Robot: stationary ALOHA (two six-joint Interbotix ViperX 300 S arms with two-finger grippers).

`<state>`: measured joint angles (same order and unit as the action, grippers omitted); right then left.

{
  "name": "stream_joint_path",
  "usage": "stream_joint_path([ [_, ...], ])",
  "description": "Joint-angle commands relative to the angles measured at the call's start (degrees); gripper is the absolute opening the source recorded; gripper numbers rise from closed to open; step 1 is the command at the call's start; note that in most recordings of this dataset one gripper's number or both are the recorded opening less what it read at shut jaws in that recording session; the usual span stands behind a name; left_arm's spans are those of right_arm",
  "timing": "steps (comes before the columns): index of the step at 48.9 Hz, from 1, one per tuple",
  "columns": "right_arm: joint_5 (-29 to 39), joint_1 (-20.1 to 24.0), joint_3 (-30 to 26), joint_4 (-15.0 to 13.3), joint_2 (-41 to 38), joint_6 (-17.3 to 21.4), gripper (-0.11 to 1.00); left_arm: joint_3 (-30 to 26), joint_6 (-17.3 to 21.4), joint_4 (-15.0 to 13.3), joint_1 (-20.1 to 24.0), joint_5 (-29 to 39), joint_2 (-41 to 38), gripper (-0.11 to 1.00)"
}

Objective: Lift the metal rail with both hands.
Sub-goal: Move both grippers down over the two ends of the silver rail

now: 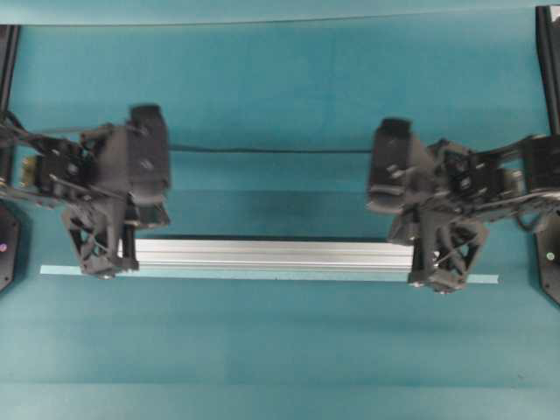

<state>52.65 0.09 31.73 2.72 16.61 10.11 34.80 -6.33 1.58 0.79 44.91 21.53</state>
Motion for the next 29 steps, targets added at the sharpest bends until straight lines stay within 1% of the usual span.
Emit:
stream_joint_path([
  [1, 0.44, 0.18, -0.88, -1.05, -2.46, -0.26, 0.0, -1.85, 0.79, 0.26, -0.44, 0.0, -0.79, -0.01],
  [9, 0.44, 0.62, -1.58, -2.29, -6.15, -0.53, 0.0, -1.67, 1.14, 0.18, -0.7, -0.18, -2.46, -0.01],
  [19, 0.18, 1.23, -2.55, -2.29, -7.82, -4.13, 0.0, -1.41, 0.97, 0.18, -1.05, -0.18, -2.64, -0.01],
  [29, 0.18, 1.23, -2.55, -2.11, -8.79, -4.48, 0.02, -0.79, 1.93, 0.26, -1.93, 0.18, -2.55, 0.03],
])
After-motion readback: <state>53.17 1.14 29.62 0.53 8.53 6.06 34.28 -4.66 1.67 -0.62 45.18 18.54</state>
